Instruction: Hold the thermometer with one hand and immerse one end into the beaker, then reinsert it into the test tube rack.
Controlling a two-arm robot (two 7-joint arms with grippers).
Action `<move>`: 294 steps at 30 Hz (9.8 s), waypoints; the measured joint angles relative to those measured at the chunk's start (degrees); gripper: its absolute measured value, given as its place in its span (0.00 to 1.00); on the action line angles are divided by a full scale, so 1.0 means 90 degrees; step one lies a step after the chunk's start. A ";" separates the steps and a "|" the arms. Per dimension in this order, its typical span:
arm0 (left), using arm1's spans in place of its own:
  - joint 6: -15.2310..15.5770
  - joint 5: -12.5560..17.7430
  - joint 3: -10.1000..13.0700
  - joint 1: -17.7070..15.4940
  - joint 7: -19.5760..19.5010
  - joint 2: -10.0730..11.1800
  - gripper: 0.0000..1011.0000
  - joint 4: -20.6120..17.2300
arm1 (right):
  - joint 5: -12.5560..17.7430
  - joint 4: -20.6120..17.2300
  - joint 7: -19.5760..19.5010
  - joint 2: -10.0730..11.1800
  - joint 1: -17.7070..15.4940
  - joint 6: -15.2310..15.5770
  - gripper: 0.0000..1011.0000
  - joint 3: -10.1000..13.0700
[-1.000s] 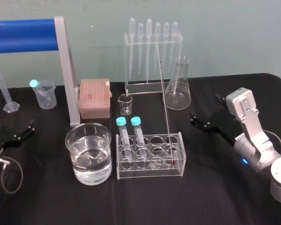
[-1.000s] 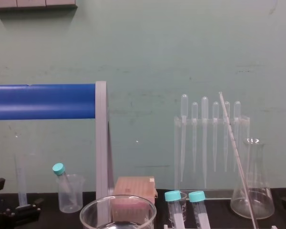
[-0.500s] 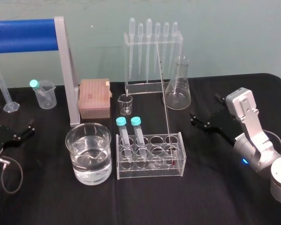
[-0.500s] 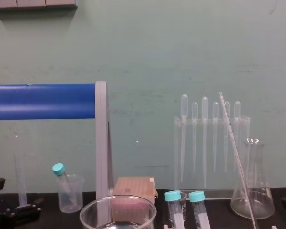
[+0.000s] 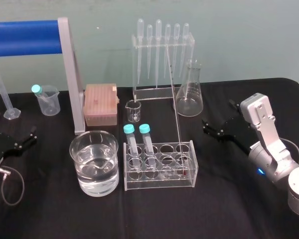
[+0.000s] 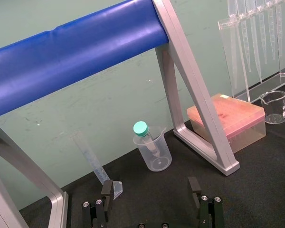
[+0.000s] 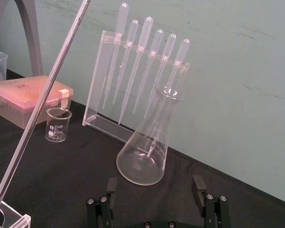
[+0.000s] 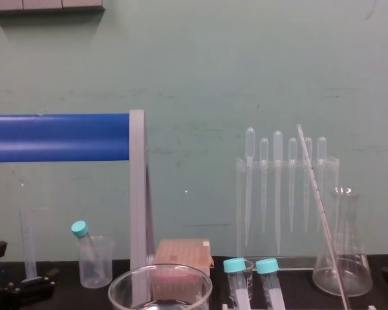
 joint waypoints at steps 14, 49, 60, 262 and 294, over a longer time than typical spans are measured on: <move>0.0000 0.0000 0.0000 0.0000 0.0000 0.0000 1.00 0.0000 | 0.0581 -0.0391 -0.0042 -0.0151 -0.0247 0.0161 0.99 0.0669; 0.0000 0.0000 0.0000 0.0000 0.0000 0.0000 1.00 0.0000 | 0.1464 -0.1446 0.0946 -0.1219 -0.0155 0.0488 0.99 0.1072; 0.0000 0.0000 0.0000 0.0000 0.0000 0.0000 1.00 0.0000 | 0.1483 -0.1043 0.1102 -0.1677 0.0152 0.0633 0.99 0.1031; 0.0000 0.0000 0.0000 0.0000 0.0000 0.0000 1.00 0.0000 | 0.2800 -0.0320 0.4174 -0.2256 0.1749 -0.0592 0.06 0.0624; 0.0000 0.0000 0.0000 0.0000 0.0000 0.0000 1.00 0.0000 | 0.3627 0.0701 0.5430 -0.2417 0.2513 -0.0334 0.06 -0.0476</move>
